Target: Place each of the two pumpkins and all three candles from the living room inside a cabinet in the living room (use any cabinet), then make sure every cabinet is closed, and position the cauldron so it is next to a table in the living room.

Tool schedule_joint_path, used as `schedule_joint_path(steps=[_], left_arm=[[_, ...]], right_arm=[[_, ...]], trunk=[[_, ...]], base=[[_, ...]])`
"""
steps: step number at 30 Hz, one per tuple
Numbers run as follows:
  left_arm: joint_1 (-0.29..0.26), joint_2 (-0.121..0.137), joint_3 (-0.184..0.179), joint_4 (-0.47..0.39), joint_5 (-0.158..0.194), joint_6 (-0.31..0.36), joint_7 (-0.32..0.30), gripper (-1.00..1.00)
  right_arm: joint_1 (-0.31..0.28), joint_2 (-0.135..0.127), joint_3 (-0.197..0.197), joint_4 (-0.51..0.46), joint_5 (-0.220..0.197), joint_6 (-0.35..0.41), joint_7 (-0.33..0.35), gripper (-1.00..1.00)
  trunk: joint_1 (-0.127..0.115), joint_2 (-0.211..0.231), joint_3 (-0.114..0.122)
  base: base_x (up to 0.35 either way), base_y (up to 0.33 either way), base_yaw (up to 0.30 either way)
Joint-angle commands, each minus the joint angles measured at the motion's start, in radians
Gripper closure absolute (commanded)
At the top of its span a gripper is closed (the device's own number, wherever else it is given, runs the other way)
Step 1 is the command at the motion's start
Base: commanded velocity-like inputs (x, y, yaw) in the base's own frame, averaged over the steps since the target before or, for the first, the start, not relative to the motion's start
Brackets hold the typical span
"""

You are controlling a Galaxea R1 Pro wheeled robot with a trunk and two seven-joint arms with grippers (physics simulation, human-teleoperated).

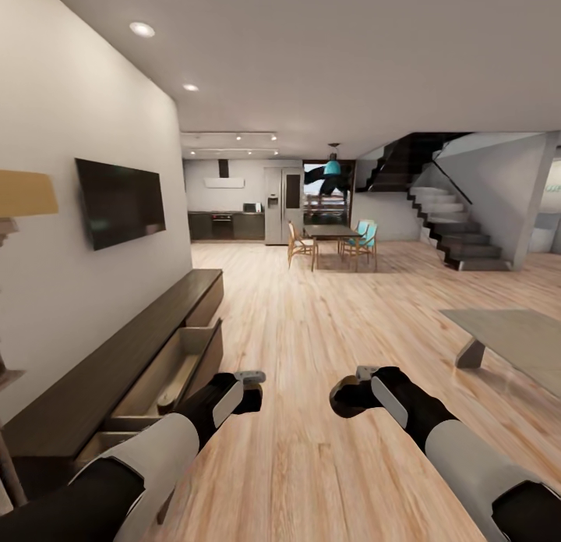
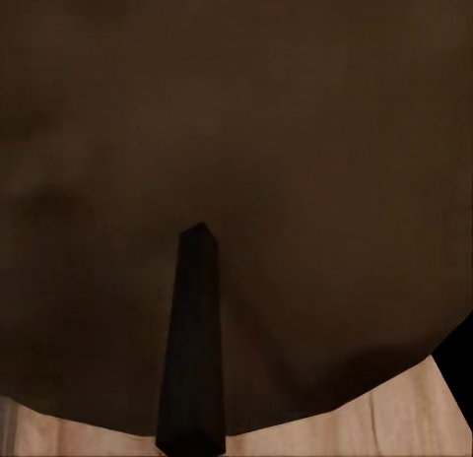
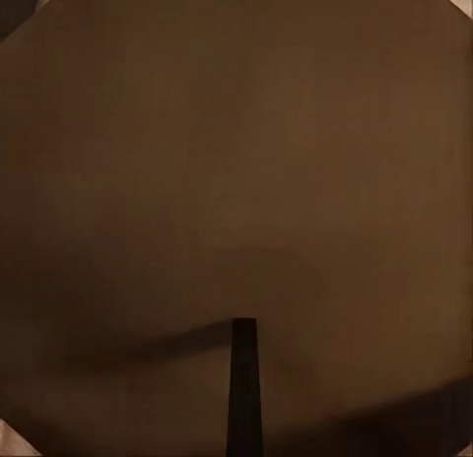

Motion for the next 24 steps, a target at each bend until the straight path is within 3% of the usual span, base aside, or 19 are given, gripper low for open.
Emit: schedule_joint_path(steps=[1,24], left_arm=[[-0.001,0.0,-0.004,-0.002,0.006,0.003,0.007,1.0],[-0.001,0.0,-0.004,-0.002,0.006,0.003,0.007,1.0]], right_arm=[[-0.001,-0.002,0.007,-0.002,-0.009,0.002,-0.006,1.0],[-0.001,-0.002,0.009,-0.002,-0.009,0.002,-0.006,1.0]], trunk=[[0.001,-0.001,-0.001],[0.001,-0.001,-0.001]], base=[[0.333,0.0,0.0],[0.333,0.0,0.0]])
